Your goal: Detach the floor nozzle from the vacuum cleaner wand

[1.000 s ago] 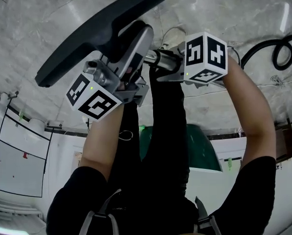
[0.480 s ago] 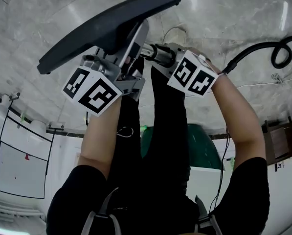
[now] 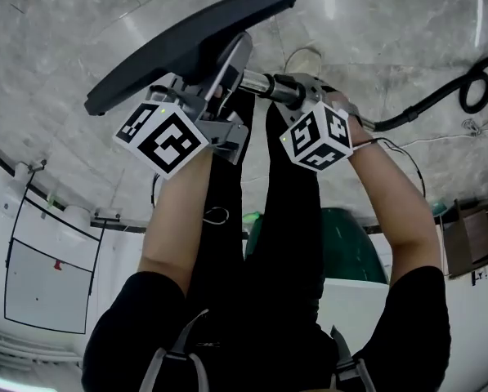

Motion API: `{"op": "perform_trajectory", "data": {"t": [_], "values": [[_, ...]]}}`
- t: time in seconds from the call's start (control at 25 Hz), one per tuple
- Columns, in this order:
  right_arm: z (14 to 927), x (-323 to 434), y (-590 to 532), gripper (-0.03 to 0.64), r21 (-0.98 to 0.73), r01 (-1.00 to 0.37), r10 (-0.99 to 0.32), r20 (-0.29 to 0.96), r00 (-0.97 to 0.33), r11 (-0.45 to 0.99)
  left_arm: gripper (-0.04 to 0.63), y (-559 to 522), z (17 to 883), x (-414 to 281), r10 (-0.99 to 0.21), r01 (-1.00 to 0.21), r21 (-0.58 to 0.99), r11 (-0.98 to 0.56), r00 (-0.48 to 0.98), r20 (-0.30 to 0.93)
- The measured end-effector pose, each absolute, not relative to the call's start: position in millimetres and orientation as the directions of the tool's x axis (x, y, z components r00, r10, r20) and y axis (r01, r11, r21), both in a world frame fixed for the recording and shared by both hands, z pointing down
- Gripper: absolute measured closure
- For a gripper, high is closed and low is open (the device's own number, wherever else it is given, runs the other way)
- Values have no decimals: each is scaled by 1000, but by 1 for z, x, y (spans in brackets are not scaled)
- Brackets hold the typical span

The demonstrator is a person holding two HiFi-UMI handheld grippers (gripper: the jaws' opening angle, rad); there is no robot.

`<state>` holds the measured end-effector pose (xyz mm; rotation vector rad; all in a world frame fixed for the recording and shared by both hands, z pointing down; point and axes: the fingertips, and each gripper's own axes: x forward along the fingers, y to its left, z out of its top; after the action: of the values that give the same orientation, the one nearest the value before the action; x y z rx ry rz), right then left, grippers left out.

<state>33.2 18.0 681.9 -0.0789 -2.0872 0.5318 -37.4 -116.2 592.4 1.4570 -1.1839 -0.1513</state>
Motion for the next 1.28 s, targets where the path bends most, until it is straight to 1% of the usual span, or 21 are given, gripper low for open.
{"op": "perform_trajectory", "data": {"t": [0.04, 0.08, 0.12, 0.16, 0.2, 0.24, 0.28, 0.32, 0.36, 0.44, 0.52, 0.6, 0.68, 0.72, 0.92, 1.0, 1.28], "values": [[691, 34, 7, 561, -283, -186, 146, 834, -533, 941, 491, -117, 593, -37, -724, -566, 799, 204, 462, 512], [693, 34, 6, 563, -270, -175, 139, 834, -534, 947, 491, -117, 591, -38, -734, -570, 799, 191, 458, 502], [687, 34, 18, 564, -376, -113, 259, 798, -544, 920, 491, -115, 587, -40, -740, -581, 796, 173, 457, 494], [674, 36, 40, 563, -567, -12, 472, 698, -538, 824, 491, -114, 580, -49, -749, -609, 781, 138, 452, 485], [657, 45, 65, 563, -753, 87, 683, 534, -499, 652, 491, -117, 568, -68, -767, -661, 745, 85, 434, 472], [642, 59, 85, 565, -865, 136, 809, 381, -447, 482, 491, -126, 551, -97, -794, -715, 699, 32, 406, 453], [638, 76, 97, 565, -906, 130, 852, 318, -417, 402, 491, -138, 536, -130, -821, -733, 680, 9, 383, 424], [643, 94, 100, 565, -903, 92, 843, 350, -409, 419, 491, -150, 528, -160, -843, -706, 708, 20, 369, 392], [653, 111, 97, 565, -869, 52, 805, 431, -407, 491, 491, -160, 527, -179, -854, -654, 755, 48, 365, 371], [671, 133, 89, 565, -742, 15, 687, 614, -388, 671, 491, -165, 533, -183, -843, -562, 822, 91, 395, 364], [681, 140, 81, 565, -589, 58, 569, 744, -349, 806, 491, -163, 532, -169, -828, -506, 858, 88, 442, 346], [687, 139, 77, 565, -484, 136, 501, 809, -306, 864, 491, -165, 532, -154, -826, -458, 885, 81, 465, 317], [690, 140, 82, 565, -446, 174, 479, 830, -285, 878, 491, -158, 540, -137, -824, -414, 904, 105, 473, 312], [692, 139, 84, 565, -440, 169, 471, 832, -292, 882, 491, -153, 546, -129, -819, -402, 908, 121, 476, 320], [699, 109, 57, 565, -405, 17, 378, 836, -398, 914, 491, -138, 568, -114, -778, -408, 900, 151, 513, 363], [702, 97, 50, 565, -393, -12, 353, 838, -415, 919, 491, -133, 576, -115, -770, -404, 900, 167, 517, 375], [701, 80, 43, 565, -334, 21, 315, 864, -393, 942, 491, -128, 583, -117, -753, -430, 885, 182, 518, 406]]}}
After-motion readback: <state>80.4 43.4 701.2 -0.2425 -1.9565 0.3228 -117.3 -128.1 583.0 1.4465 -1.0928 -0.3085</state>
